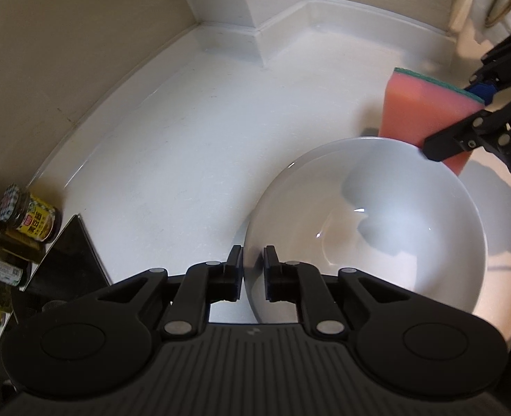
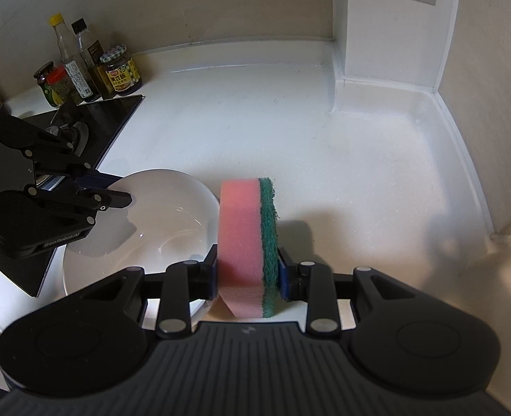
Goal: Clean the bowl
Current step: 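Hold the bowl with the left gripper while the right gripper keeps the sponge beside it, then lower the white bowl onto the counter and open the left gripper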
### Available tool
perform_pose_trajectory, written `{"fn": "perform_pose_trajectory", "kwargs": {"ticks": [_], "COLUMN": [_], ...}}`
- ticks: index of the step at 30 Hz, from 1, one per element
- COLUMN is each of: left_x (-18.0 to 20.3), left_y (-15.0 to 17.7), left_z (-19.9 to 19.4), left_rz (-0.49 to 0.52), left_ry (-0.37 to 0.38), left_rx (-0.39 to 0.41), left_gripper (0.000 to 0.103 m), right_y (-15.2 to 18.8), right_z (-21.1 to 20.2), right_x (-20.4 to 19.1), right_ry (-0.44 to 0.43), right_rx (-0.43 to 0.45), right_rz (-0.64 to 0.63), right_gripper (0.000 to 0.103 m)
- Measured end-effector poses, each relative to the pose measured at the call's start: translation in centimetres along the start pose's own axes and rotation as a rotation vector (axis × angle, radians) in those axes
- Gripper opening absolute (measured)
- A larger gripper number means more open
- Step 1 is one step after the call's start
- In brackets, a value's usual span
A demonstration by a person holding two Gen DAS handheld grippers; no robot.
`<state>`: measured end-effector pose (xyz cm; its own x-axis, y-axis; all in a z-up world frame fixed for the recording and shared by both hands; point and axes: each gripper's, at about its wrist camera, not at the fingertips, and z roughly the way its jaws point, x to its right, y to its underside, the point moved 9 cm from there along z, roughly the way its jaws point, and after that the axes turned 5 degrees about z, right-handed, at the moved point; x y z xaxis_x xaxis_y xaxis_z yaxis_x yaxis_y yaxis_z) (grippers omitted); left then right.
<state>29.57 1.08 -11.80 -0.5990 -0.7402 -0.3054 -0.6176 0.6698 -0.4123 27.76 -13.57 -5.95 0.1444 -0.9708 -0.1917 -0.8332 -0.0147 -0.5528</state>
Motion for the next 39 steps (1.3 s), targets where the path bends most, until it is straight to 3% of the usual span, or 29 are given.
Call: {"fn": "perform_pose_trajectory", "kwargs": {"ticks": [8, 15, 20, 27, 29, 34, 39], "left_x": [0.4, -0.7, 0.3, 1.0, 0.6, -0.4, -0.5], "left_y": [0.6, 3.1, 2.8, 0.8, 0.3, 0.4, 1.4], "left_z": [-0.8, -3.2, -2.1, -0.9, -1.0, -2.2, -2.4], "left_rz": [-0.060, -0.280, -0.166, 0.153, 0.113, -0.115, -0.215], "left_ry": [-0.020, -0.024, -0.025, 0.001, 0.019, 0.039, 0.007], "left_rx": [-0.006, 0.000, -0.001, 0.039, 0.049, 0.088, 0.069], "left_gripper": [0.012, 0.016, 0.012, 0.015, 0.014, 0.015, 0.015], "right_y": [0.3, 0.6, 0.9, 0.2, -0.1, 0.0, 1.4], "right_z": [-0.1, -0.4, -0.6, -0.4, -0.2, -0.6, -1.4], "right_x": [0.1, 0.0, 0.0, 0.4, 0.4, 1.2, 1.7], "right_ry": [-0.007, -0.008, -0.012, -0.012, -0.007, -0.011, 0.011], "right_rx": [0.011, 0.026, 0.014, -0.006, 0.005, 0.031, 0.031], "right_rz": [0.022, 0.038, 0.028, -0.009, -0.010, 0.068, 0.087], "right_gripper": [0.028, 0.028, 0.028, 0.028, 0.028, 0.027, 0.027]}}
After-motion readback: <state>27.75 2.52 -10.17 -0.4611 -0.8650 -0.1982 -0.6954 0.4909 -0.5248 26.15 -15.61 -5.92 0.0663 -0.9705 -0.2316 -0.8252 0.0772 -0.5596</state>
